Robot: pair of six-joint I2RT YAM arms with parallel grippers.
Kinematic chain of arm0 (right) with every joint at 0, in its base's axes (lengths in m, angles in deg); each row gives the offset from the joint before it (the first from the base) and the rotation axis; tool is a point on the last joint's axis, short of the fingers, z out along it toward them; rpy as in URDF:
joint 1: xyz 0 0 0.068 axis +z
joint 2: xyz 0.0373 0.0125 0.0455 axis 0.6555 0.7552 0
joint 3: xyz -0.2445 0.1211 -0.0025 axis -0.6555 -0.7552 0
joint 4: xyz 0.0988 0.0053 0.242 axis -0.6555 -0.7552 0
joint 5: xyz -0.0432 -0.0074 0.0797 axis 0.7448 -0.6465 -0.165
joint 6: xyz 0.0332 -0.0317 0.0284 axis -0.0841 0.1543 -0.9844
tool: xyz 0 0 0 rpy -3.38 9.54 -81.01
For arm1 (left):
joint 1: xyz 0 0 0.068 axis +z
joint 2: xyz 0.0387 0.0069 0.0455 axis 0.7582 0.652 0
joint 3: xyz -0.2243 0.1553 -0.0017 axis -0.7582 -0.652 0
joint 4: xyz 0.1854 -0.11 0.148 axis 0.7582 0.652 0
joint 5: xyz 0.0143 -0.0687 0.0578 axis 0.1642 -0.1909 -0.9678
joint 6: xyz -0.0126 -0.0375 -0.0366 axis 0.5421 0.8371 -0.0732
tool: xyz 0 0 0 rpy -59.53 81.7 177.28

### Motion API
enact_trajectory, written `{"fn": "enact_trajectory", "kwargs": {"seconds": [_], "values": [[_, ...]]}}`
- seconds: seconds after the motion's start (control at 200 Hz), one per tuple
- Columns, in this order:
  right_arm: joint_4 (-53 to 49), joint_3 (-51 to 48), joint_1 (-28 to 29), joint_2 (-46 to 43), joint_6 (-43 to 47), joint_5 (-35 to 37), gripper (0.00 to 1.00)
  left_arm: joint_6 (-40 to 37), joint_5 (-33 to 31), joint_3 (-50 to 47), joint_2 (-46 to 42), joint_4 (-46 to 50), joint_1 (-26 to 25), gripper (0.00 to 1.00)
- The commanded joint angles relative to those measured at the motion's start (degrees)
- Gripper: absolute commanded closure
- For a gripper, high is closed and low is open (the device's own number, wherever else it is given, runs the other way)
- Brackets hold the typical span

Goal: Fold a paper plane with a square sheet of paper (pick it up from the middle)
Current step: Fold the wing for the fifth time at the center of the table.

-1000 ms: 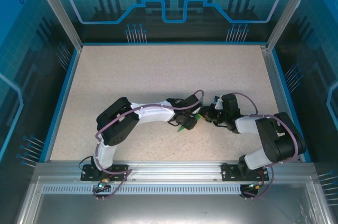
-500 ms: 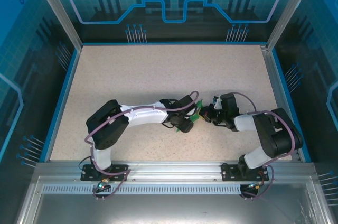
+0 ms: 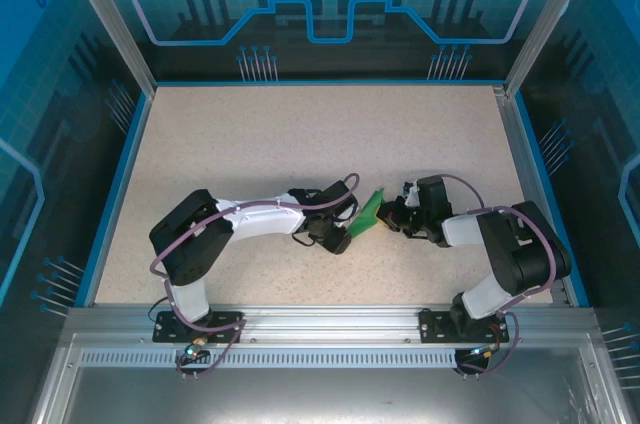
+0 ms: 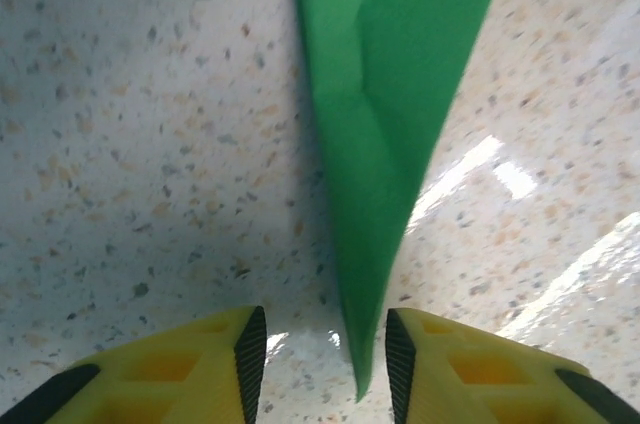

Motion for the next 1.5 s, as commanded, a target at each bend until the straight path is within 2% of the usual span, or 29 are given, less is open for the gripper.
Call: {"fn": "enact_trajectory", "kwargs": {"seconds": [0.0,0.12,0.335,0.535,1.045,1.496], "values": [[-2.35,1.32,-1.03,0.23,1.74,-0.23,1.00,0.12,-0.31,-1.17,-1.16,0.00,0.57,0.64],[-4.41,1.89,-0.97,-0.63,2.57,0.17,1.00,-0.22,-0.95,-1.16,-0.88,-0.01,0.65,0.72],[-7.38,2.54,-1.00,-2.17,3.82,1.20,1.00,-0.77,-1.31,-1.56,-0.55,0.10,0.65,0.81],[-10.58,3.85,-1.03,-2.79,4.99,1.91,1.00,-1.18,-1.68,-1.81,0.34,0.43,0.63,0.84],[-16.46,7.08,-0.97,-1.15,9.29,3.82,1.00,-1.57,0.15,-1.62,0.52,0.12,0.64,0.82],[-20.50,8.97,-1.03,1.60,12.42,5.56,1.00,1.04,11.17,0.70,-3.70,1.55,2.92,0.76]]}}
